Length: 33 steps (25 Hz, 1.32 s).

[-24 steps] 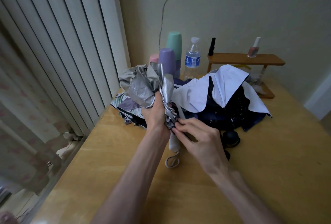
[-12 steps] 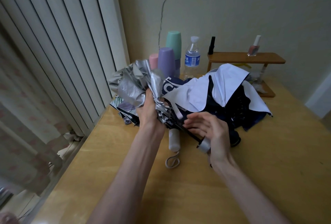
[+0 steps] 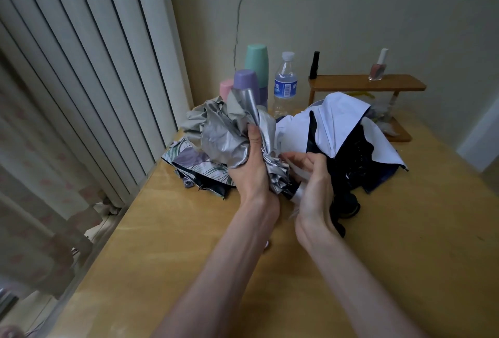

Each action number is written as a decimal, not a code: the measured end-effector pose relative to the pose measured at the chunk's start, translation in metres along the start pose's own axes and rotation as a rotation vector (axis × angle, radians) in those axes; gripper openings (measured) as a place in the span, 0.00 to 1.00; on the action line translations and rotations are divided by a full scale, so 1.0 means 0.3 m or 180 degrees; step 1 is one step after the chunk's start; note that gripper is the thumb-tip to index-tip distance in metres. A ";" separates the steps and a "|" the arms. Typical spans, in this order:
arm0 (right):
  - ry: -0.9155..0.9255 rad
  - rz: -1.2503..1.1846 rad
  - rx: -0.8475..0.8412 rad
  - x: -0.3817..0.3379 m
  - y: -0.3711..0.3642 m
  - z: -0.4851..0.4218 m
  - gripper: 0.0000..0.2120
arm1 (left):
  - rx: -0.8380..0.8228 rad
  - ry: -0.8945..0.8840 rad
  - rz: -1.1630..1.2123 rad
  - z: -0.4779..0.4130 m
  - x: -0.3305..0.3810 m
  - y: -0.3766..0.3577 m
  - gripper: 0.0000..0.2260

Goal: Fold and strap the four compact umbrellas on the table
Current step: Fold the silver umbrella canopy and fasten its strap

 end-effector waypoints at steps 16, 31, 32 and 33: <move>-0.0399 -0.0365 -0.0714 0.055 -0.133 0.004 0.19 | -0.0148 0.0627 0.0192 -0.112 0.015 0.033 0.12; 0.2320 0.2014 -0.1852 -0.091 -0.187 0.022 0.15 | 0.0082 0.0056 0.0509 -0.150 0.190 0.090 0.17; 0.2693 0.2283 -0.1750 -0.113 -0.188 0.037 0.14 | 0.0035 0.0153 0.0521 -0.146 0.179 0.082 0.13; 0.3078 0.2532 -0.1639 -0.137 -0.190 0.059 0.13 | 0.0054 0.0228 0.0526 -0.142 0.167 0.085 0.12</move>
Point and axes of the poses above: each hand's wrist, its own z-axis away from the middle knuckle, its own y-axis out of the back of the hand, x = y × z, the point moved 10 cm from there along -z, towards the middle knuckle, and after that the axes turned 12 degrees about y, right-handed, at the moved point
